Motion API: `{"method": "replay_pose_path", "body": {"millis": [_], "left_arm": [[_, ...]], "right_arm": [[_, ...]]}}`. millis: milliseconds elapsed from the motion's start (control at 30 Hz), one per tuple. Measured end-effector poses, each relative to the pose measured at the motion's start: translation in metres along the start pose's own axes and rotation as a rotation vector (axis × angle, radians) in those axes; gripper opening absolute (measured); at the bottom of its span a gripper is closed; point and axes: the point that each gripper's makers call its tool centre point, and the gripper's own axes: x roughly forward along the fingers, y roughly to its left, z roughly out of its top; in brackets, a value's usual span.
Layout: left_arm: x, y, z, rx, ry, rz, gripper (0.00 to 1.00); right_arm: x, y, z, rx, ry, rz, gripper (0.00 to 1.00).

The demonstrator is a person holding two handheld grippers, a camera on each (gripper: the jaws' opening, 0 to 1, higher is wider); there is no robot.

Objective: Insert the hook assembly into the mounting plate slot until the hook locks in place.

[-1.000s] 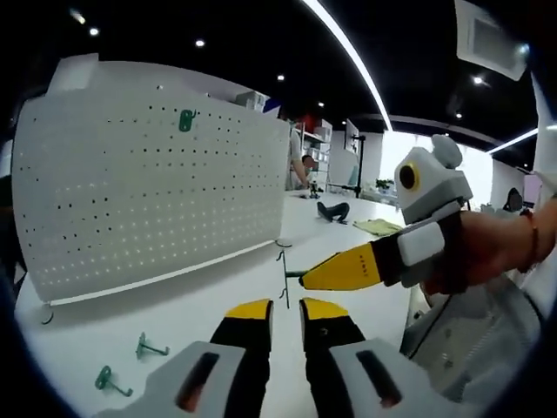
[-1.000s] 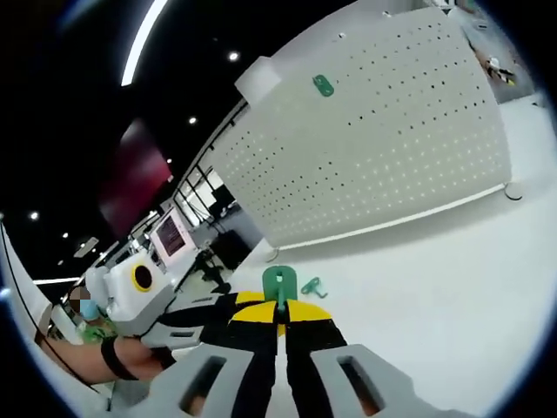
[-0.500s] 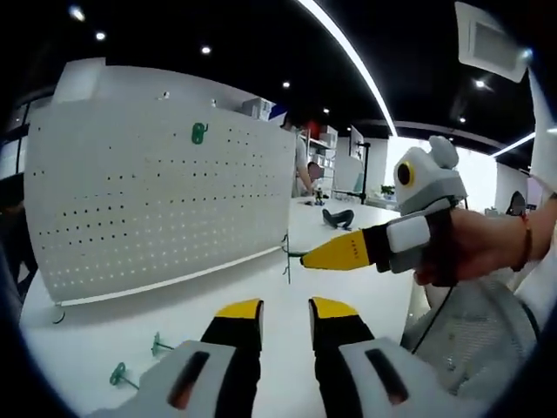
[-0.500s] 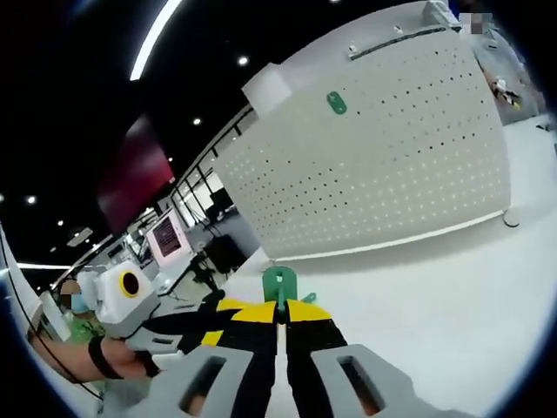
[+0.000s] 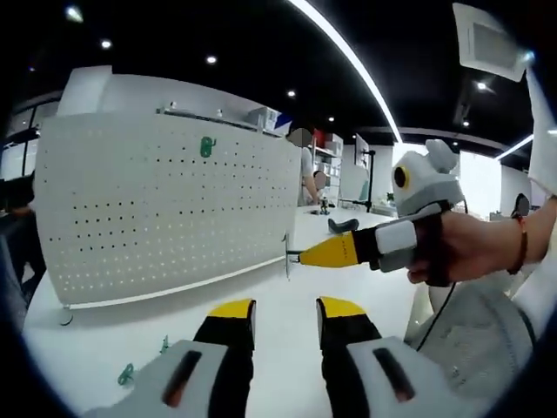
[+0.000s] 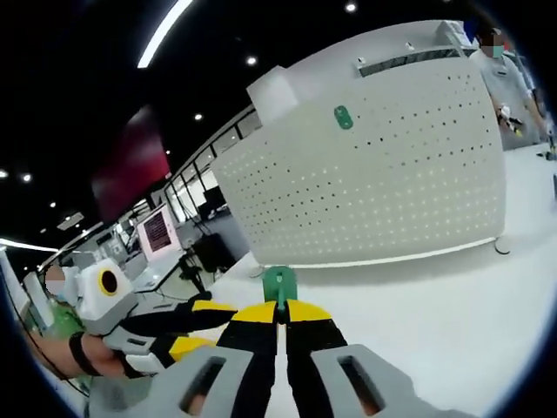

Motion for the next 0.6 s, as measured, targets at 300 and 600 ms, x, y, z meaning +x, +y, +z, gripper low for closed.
{"method": "replay_pose_path", "body": {"millis": [300,600], "left_arm": [[-0.012,0.003,0.0,-0.006,-0.008,0.011,0.37],[-0.025,0.01,0.003,-0.022,-0.01,0.009,0.41]], "right_arm": [[0.004,0.005,0.013,-0.053,-0.003,-0.003,0.01],[0.011,0.008,0.029,-0.105,-0.038,-0.039,0.01]]}}
